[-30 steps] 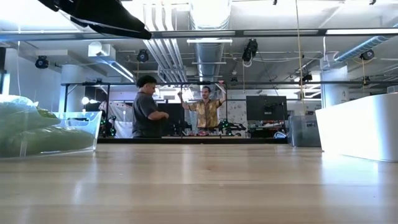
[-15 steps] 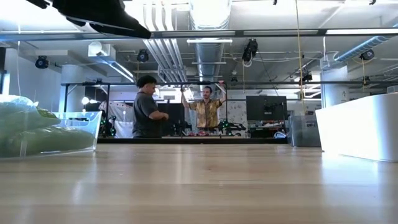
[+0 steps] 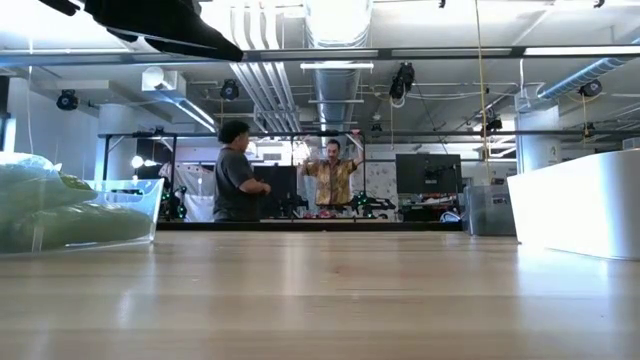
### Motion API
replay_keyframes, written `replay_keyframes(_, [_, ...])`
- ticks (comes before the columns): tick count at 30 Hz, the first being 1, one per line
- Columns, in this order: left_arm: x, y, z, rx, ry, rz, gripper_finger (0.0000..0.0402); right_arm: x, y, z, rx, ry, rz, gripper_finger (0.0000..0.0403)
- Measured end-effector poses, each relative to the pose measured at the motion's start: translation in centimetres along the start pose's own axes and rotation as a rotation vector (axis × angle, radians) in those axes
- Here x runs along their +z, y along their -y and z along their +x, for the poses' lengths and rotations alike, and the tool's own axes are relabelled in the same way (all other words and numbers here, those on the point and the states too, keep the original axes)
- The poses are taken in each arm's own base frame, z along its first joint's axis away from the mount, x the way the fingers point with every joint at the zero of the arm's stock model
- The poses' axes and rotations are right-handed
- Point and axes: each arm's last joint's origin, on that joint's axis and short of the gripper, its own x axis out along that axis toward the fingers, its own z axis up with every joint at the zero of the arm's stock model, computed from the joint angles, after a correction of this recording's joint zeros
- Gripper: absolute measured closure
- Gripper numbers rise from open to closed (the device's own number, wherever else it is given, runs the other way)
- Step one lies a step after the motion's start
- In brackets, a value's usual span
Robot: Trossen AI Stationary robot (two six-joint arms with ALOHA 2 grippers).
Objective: Sort produce into baskets
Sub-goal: Put the lime into the black bin
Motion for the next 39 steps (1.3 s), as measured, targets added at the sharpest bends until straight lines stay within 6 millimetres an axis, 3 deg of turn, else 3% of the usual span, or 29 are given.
replay_keyframes(31, [0.0,0.0,0.0,0.001,0.003,-0.003,0.0134,-0.3,0.8,2.5,0.019,-0.044,-0.138,0.0213])
replay_keyframes(34, [0.0,0.0,0.0,0.001,0.003,-0.002,0.0134,0.7,0.5,1.1,0.057,-0.025,-0.1,0.0229])
replay_keyframes(39, [0.0,0.0,0.0,0.001,0.004,-0.003,0.0134,4.4,1.3,-5.8,0.052,0.184,-0.04,0.0233])
